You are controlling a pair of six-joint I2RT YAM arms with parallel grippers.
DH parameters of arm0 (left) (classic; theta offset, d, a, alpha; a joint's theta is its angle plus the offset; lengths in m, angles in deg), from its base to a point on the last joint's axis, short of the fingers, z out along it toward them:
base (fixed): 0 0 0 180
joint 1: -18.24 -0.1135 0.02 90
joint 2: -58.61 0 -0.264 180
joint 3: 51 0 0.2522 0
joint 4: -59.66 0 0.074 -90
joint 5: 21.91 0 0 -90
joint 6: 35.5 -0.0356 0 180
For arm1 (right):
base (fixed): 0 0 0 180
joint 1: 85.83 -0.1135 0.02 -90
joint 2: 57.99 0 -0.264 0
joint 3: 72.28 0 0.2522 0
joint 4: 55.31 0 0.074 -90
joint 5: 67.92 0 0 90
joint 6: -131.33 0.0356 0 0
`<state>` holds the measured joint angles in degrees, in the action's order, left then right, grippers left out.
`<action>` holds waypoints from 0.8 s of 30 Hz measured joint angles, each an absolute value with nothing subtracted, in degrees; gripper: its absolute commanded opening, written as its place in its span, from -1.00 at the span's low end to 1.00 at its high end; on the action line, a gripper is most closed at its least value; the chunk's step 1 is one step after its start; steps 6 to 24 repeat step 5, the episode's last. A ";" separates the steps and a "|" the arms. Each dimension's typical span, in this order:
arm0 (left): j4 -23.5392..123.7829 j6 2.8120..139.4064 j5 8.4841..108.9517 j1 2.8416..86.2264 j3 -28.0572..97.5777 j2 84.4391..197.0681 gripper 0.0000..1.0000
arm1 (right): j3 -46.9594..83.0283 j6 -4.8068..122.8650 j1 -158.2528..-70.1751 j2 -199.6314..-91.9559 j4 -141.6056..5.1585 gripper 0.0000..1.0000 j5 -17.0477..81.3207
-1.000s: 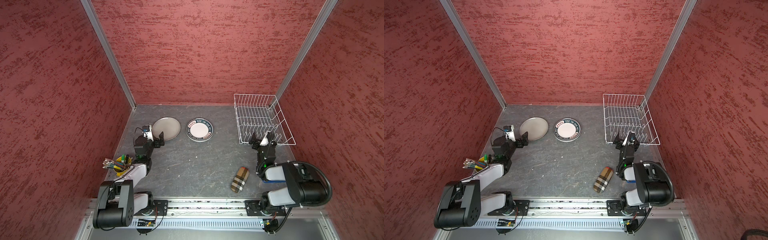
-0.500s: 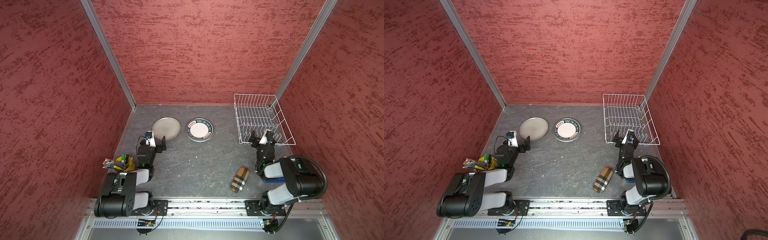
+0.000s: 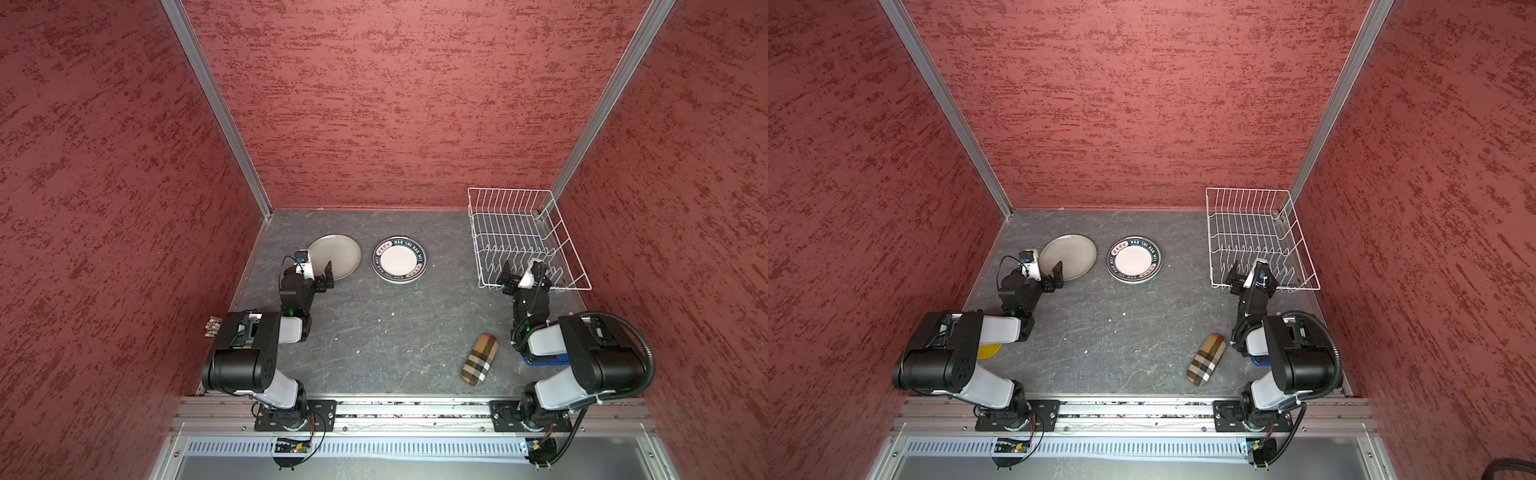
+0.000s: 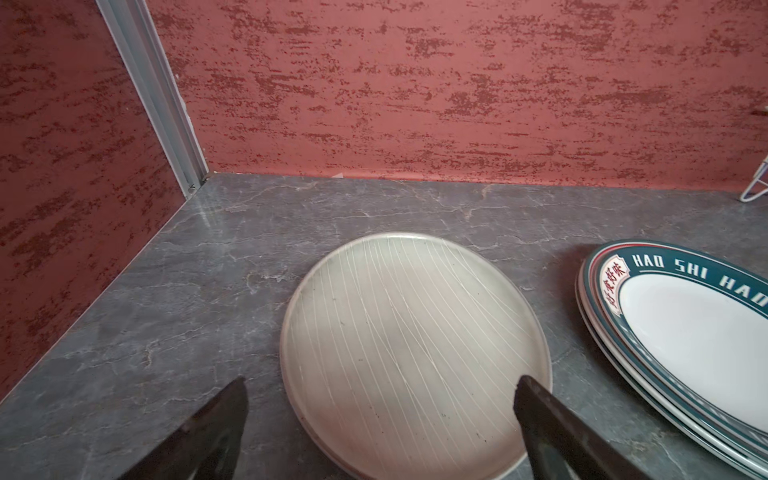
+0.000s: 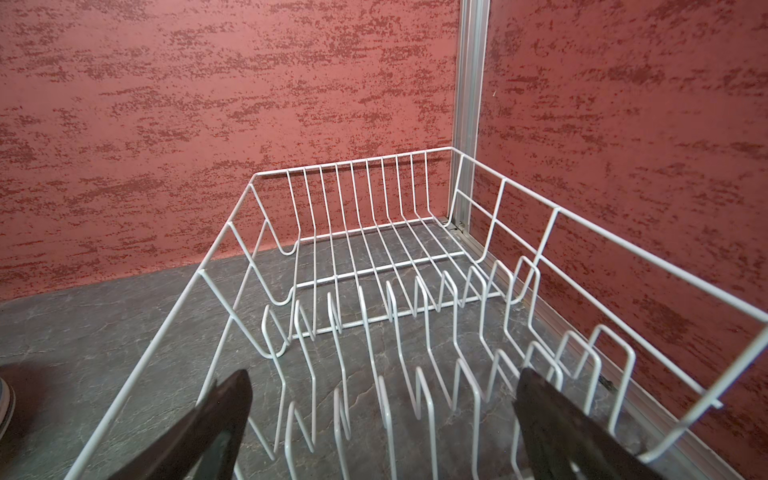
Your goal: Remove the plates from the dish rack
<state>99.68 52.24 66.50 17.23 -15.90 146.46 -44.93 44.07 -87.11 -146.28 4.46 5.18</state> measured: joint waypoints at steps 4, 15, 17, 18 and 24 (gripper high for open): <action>98.48 52.57 66.48 17.18 -15.90 146.46 0.99 | -44.50 44.07 -87.09 -146.28 3.74 0.98 5.22; 98.24 52.61 66.48 17.18 -15.90 146.46 0.99 | -44.41 44.09 -87.07 -146.28 3.57 0.98 5.24; 98.24 52.61 66.48 17.18 -15.90 146.46 0.99 | -44.41 44.09 -87.07 -146.28 3.57 0.98 5.24; 98.24 52.61 66.48 17.18 -15.90 146.46 0.99 | -44.41 44.09 -87.07 -146.28 3.57 0.98 5.24; 98.24 52.61 66.48 17.18 -15.90 146.46 0.99 | -44.41 44.09 -87.07 -146.28 3.57 0.98 5.24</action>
